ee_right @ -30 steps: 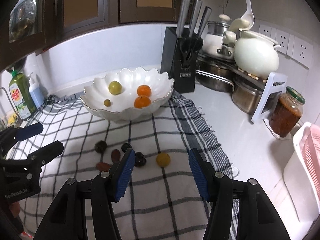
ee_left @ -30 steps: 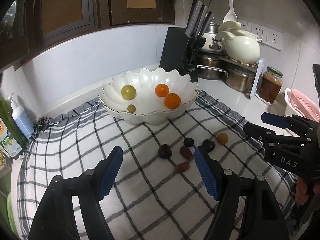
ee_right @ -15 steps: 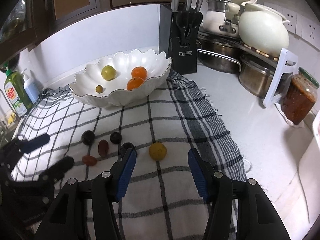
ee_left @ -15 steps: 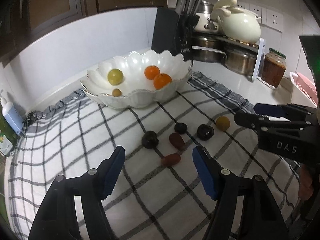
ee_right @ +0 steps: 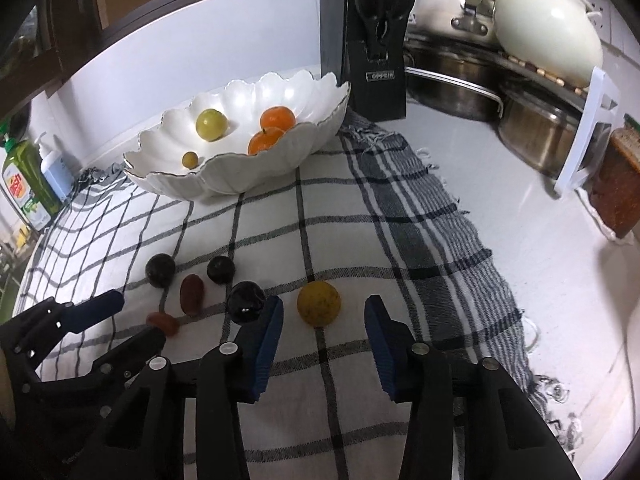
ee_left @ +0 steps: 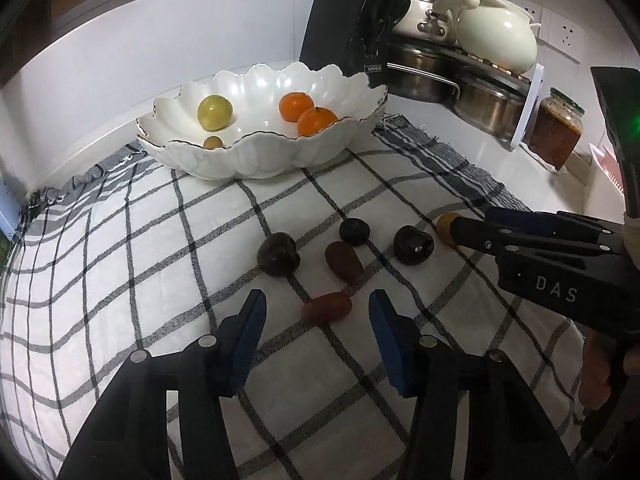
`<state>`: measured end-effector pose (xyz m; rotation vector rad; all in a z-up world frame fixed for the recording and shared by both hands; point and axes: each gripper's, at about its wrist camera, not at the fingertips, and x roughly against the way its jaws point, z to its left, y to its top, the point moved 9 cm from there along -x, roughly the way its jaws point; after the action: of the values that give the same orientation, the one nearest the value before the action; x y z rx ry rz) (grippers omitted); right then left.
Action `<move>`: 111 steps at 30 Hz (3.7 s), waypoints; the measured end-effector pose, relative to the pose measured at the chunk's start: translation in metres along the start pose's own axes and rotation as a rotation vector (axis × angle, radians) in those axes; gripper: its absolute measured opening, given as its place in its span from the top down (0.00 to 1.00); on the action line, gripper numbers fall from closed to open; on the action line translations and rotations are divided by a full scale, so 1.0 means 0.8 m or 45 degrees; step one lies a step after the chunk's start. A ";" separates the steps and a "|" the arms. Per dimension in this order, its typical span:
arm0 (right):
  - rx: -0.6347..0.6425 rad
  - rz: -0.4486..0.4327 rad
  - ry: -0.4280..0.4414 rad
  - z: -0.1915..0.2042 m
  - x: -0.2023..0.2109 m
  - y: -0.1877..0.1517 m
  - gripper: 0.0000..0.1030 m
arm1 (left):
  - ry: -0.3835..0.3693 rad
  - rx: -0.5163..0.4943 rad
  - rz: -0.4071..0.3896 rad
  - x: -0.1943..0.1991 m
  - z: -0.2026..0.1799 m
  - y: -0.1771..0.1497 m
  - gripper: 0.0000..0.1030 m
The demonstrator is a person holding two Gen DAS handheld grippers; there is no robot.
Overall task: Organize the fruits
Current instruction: 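Grasp the small yellow fruit with the right tool while the left tool grasps a brown date, then carry the yellow fruit and the date over the white bowl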
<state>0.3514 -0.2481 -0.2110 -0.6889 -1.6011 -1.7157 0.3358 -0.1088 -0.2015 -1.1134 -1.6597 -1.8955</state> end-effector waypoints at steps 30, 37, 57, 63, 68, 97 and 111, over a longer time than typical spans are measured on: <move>0.016 -0.019 0.013 0.016 0.026 -0.004 0.74 | -0.079 0.015 -0.026 0.015 -0.004 0.011 0.74; 0.019 -0.089 0.034 0.031 0.059 0.007 0.74 | -0.082 0.008 -0.117 0.048 -0.002 0.027 0.74; 0.097 -0.305 0.096 0.090 0.117 0.068 0.74 | -0.037 0.053 -0.299 0.122 0.051 0.078 0.74; 0.087 -0.329 0.129 0.103 0.110 0.090 0.74 | -0.007 0.052 -0.345 0.130 0.068 0.098 0.74; 0.094 -0.362 0.124 0.111 0.108 0.113 0.74 | 0.013 0.043 -0.378 0.132 0.081 0.118 0.74; 0.050 -0.274 0.122 0.109 0.036 0.237 0.74 | 0.038 0.036 -0.359 0.077 0.131 0.243 0.74; -0.043 -0.022 0.128 0.070 -0.050 0.251 0.74 | 0.010 0.041 -0.145 -0.010 0.129 0.271 0.74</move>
<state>0.5281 -0.1894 -0.1091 -0.5970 -1.5162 -1.7653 0.5308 -0.0618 -0.0688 -1.0171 -1.7773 -1.9323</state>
